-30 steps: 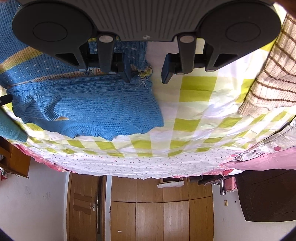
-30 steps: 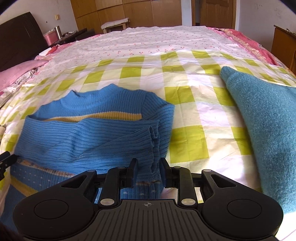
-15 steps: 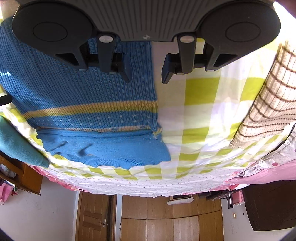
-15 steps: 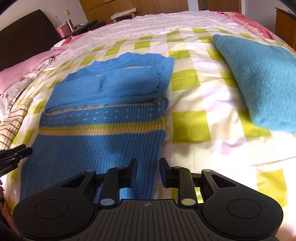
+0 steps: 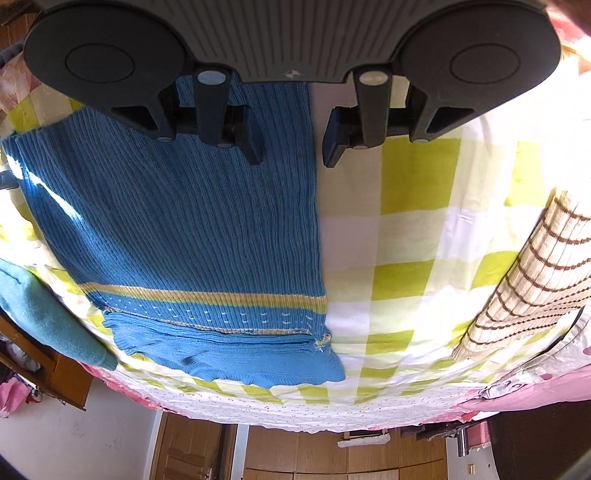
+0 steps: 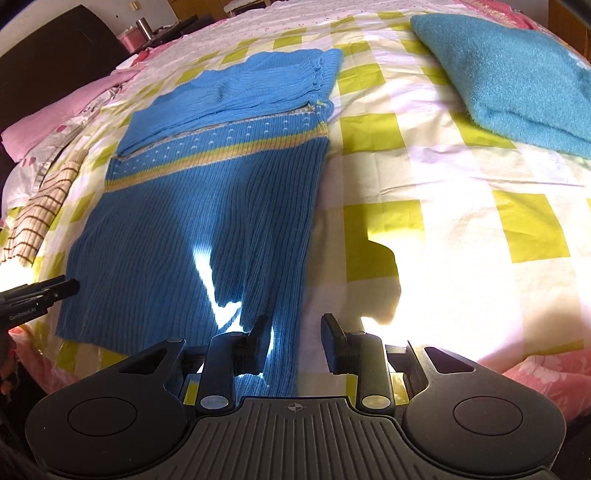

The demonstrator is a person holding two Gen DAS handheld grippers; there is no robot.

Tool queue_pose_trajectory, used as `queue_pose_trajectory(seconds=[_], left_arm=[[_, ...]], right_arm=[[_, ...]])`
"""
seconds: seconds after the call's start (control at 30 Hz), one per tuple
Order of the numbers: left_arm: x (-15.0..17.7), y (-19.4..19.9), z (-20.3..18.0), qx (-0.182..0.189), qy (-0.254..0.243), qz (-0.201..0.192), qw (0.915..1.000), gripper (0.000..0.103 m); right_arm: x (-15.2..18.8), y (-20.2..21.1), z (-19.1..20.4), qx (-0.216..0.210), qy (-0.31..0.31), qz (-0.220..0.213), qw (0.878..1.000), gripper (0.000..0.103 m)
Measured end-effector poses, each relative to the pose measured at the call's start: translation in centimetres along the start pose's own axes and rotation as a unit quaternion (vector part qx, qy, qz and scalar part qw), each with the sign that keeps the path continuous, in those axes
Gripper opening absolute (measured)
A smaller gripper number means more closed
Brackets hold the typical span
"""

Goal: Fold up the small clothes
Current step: 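Move both tools to the sweater hem and close them on it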

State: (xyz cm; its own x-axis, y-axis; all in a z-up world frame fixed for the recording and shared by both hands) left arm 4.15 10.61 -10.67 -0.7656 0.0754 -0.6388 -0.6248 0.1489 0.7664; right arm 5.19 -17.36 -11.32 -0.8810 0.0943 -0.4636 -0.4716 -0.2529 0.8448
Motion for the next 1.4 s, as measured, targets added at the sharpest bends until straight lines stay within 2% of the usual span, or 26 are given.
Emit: queue_pose_trajectory(seconds=[0.33, 0.47, 0.57, 0.63, 0.7, 0.8, 0.93, 1.07, 1.33, 1.37, 1.4], left_arm=[[1.3, 1.4, -0.6, 0.019, 0.007, 0.013, 0.9997, 0.041], [1.9, 1.3, -0.7, 0.013, 0.003, 0.026, 0.9996, 0.041], [1.9, 1.3, -0.5, 0.014, 0.018, 0.031, 0.9993, 0.04], [2.0, 1.3, -0.4, 0.016, 0.028, 0.032, 0.9989, 0.034], [2.0, 1.3, -0.4, 0.025, 0.039, 0.034, 0.9983, 0.021], [1.9, 1.4, -0.4, 0.037, 0.054, 0.033, 0.9973, 0.016], [1.5, 1.8, 0.3, 0.035, 0.067, 0.026, 0.9968, 0.015], [0.9, 2.4, 2.2, 0.016, 0.08, 0.016, 0.9965, 0.015], [1.5, 1.8, 1.3, 0.028, 0.075, 0.024, 0.9965, 0.015], [1.5, 1.8, 1.4, 0.027, 0.074, 0.024, 0.9966, 0.015], [1.5, 1.8, 1.4, 0.029, 0.074, 0.024, 0.9965, 0.015]], right_arm=[[0.6, 0.2, 0.4, -0.026, -0.019, -0.004, 0.999, 0.031], [1.0, -0.2, 1.0, -0.033, -0.011, -0.001, 0.999, 0.031], [0.9, -0.3, 0.9, -0.038, -0.015, -0.001, 0.999, 0.031], [0.9, -0.2, 0.8, -0.042, -0.019, -0.001, 0.999, 0.031], [0.9, -0.1, 0.7, -0.045, -0.026, 0.0, 0.999, 0.031], [0.9, 0.0, 0.7, -0.05, -0.033, -0.002, 0.998, 0.031], [1.1, 0.1, 0.6, -0.046, -0.031, 0.001, 0.998, 0.031], [1.1, 0.4, 0.8, -0.048, -0.033, 0.0, 0.998, 0.031], [0.7, -0.5, 1.8, -0.054, -0.029, 0.009, 0.998, 0.032], [0.7, -0.5, 1.7, -0.053, -0.029, 0.01, 0.998, 0.03], [0.7, -0.4, 1.6, -0.049, -0.029, 0.01, 0.998, 0.023]])
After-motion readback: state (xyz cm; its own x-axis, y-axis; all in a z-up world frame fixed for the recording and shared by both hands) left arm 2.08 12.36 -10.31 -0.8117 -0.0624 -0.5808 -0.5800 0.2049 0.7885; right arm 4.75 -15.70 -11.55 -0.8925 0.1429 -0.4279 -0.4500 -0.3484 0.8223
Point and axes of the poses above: each gripper's, at about its wrist camera, not at the fingertips, and y roughly against the way its jaws point, z to its left, x to its underside, the point moved 10 cm from there along -y, roughly the way its jaws point, and after that the axes turned 1 degree about -x, right-handed, at the moved point
